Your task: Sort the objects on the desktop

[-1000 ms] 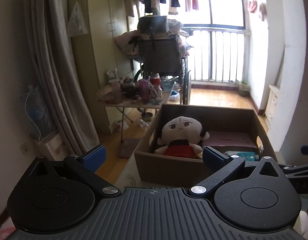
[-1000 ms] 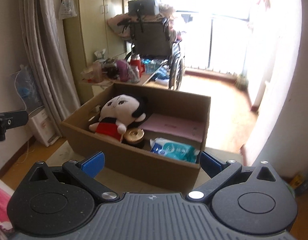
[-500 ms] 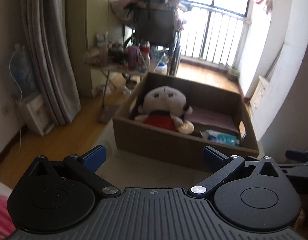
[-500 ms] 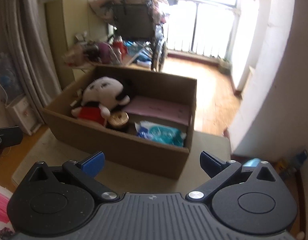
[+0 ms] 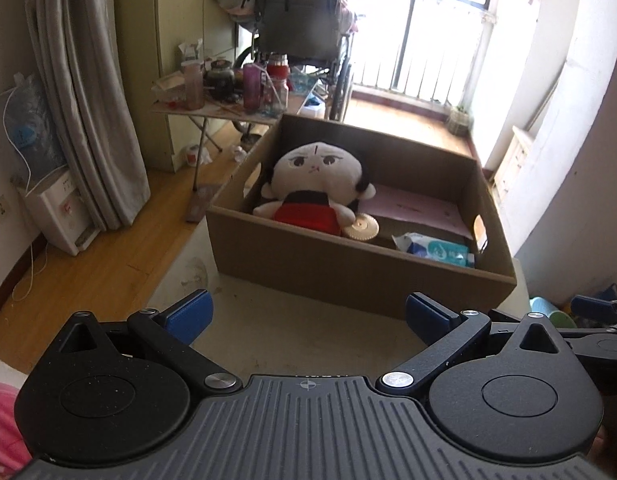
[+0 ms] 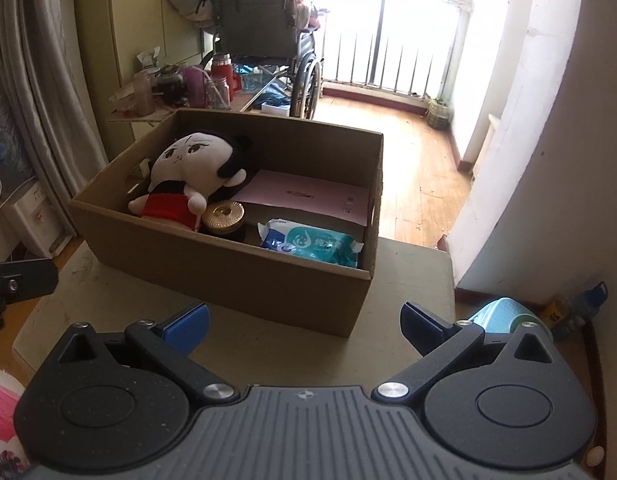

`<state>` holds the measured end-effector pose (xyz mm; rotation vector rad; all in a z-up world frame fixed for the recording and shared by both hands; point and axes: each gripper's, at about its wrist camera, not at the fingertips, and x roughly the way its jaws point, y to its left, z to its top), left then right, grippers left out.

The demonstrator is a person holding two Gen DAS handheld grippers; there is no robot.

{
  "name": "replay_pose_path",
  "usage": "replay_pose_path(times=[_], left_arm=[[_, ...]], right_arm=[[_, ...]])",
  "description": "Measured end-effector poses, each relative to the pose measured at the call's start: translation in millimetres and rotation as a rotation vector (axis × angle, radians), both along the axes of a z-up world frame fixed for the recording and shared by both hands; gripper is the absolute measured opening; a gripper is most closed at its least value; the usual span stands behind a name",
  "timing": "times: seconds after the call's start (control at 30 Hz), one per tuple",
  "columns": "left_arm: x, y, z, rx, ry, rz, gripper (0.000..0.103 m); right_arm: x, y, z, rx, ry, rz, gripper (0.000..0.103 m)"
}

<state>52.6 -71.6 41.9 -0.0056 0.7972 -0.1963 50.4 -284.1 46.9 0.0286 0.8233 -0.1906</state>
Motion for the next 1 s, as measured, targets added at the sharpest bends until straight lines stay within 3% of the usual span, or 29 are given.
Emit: replay_pose_path(times=[1.0], left_arm=[[6.7,-2.1,-2.3,-0.006,0.019,-0.001,0.103]], right_arm=[[4.2,-6.3,-1.1,0.026,0.018,-0.019,0.103]])
